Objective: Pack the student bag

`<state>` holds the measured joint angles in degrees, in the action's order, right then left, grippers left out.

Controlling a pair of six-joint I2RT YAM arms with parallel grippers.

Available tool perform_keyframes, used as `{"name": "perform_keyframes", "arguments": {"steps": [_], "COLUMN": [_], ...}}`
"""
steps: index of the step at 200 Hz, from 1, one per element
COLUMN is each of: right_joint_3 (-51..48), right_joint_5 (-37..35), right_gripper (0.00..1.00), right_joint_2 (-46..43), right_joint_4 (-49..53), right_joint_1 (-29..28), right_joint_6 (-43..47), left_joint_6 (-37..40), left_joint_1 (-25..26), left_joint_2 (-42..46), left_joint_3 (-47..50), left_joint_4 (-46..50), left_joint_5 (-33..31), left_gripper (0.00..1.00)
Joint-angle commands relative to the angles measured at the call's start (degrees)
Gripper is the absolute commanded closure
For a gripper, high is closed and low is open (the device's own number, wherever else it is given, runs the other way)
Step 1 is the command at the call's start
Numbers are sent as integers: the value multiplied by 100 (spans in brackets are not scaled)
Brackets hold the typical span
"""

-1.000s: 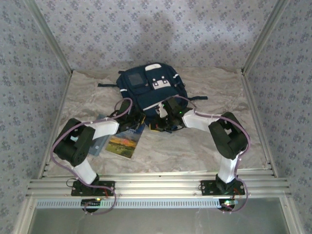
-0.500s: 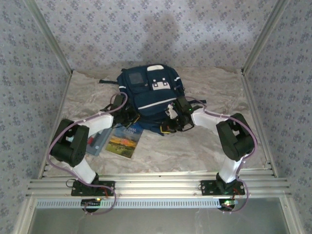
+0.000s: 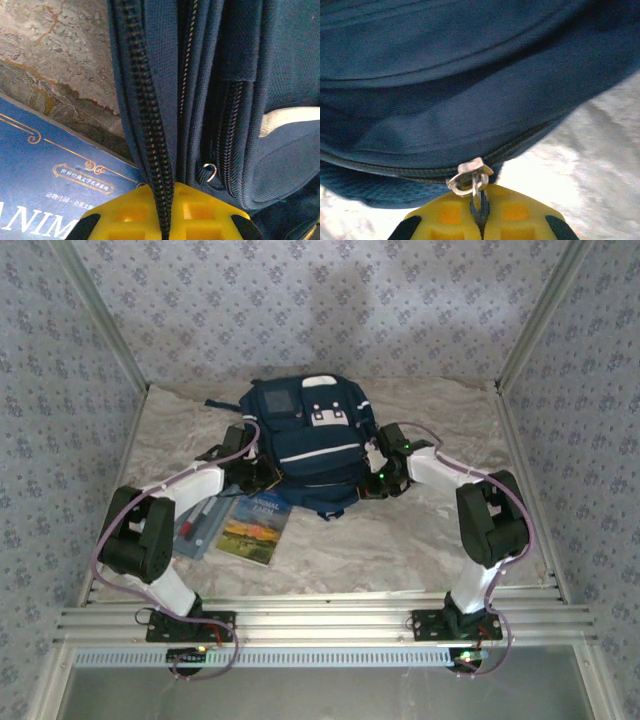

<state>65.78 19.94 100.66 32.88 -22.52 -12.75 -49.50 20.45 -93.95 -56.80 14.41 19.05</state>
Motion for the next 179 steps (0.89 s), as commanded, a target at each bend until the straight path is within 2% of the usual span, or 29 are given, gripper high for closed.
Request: {"name": "perform_keyframes", "arguments": {"steps": [1, 25, 61, 98, 107, 121, 128, 156, 179], "right_joint_3": [-31, -26, -333, -647, -596, -452, -346, 199, 707], "right_joint_5": [-800, -797, -474, -210, -170, -33, -19, 36, 206], "right_gripper": [100, 100, 100, 100, 100, 100, 100, 100, 100], "right_joint_2": [-143, -419, -775, -838, -743, -534, -422, 157, 489], "right_joint_4": [456, 734, 926, 247, 184, -262, -359, -484, -846], "right_joint_1": [76, -179, -648, -1070, -1072, -1056, -1063, -1103, -1108], "right_joint_6": [194, 199, -142, -746, -814, -950, -1002, -1100, -1386], "left_joint_6": [289, 112, 141, 227, 237, 236, 228, 274, -11], "left_joint_1": [-32, 36, 218, 234, 201, 125, 83, 12, 12], "left_joint_2": [-43, -434, -1213, -1927, -2001, -1987, -1915, -1324, -634], "left_joint_3": [-271, -470, -1348, -2185, -2261, -2254, -2204, -1726, -978], "left_joint_4": [-253, -796, -906, -835, -825, -789, -730, -588, -810], "left_joint_5": [305, 697, 787, 928, 988, 1073, 1038, 895, 875], "left_gripper": [100, 100, 100, 99, 87, 39, 24, 1, 1]}}
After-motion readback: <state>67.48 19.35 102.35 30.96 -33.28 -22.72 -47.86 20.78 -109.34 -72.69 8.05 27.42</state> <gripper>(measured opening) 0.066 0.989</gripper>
